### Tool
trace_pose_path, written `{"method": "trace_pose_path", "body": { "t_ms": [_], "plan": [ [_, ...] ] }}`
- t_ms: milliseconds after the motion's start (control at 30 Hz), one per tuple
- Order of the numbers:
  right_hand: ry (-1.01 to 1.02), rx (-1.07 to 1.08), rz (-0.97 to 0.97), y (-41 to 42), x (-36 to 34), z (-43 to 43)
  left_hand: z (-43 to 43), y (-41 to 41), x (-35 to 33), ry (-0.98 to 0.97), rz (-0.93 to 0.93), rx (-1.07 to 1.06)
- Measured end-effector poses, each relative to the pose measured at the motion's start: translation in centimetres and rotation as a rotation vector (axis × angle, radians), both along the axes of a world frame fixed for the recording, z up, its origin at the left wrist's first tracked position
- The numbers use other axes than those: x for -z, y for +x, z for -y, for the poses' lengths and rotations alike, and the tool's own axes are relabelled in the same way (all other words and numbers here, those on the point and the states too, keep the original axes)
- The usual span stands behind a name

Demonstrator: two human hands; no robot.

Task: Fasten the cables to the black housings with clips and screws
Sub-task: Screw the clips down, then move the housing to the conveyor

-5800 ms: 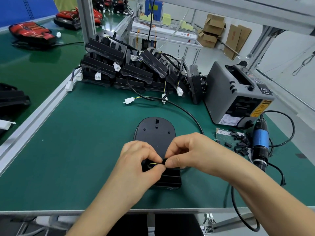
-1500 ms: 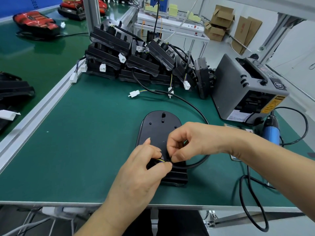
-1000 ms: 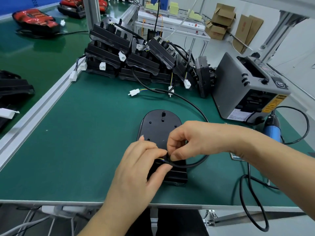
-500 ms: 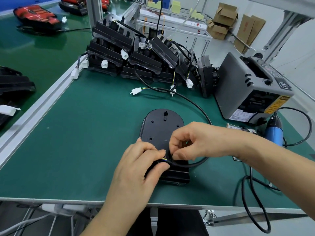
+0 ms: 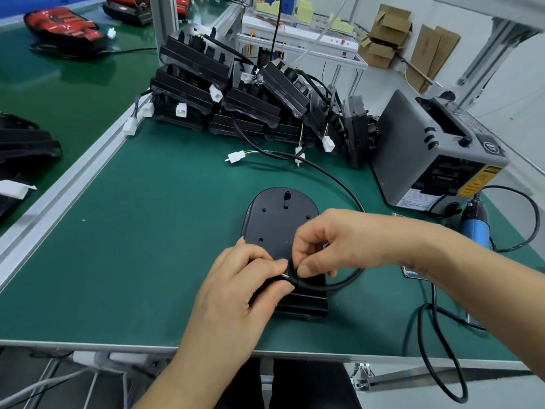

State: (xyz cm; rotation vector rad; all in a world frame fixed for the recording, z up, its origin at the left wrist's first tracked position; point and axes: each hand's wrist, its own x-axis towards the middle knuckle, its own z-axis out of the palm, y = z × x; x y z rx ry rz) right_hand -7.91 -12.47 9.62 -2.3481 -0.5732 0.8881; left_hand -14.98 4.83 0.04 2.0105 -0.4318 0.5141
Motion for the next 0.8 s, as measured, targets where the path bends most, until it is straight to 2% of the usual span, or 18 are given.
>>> {"method": "trace_pose_path", "body": {
  "t_ms": [233, 500, 600, 700, 800],
  "plan": [
    [-0.147, -0.009, -0.107, 1.1, -1.0, -1.3, 0.3, 0.0, -1.3, 0.070, -0.068, -0.016],
    [-0.227, 0.007, -0.206, 2.3, -1.0, -2.3, 0.9, 0.0, -1.4, -0.007, -0.205, -0.018],
    [-0.239, -0.008, -0.214, 2.5, -1.0, -2.4, 0.7, 0.0, -1.3, 0.039, -0.151, 0.016],
    [-0.228, -0.013, -0.230, 2.6, -0.9, -2.2, 0.0, 0.1, -0.8, 0.100, -0.016, 0.116],
    [-0.215, -0.011, -0.234, 2.6, -0.8, -2.0, -0.4, 0.4, -0.2, 0.167, 0.078, 0.126]
  ]
}}
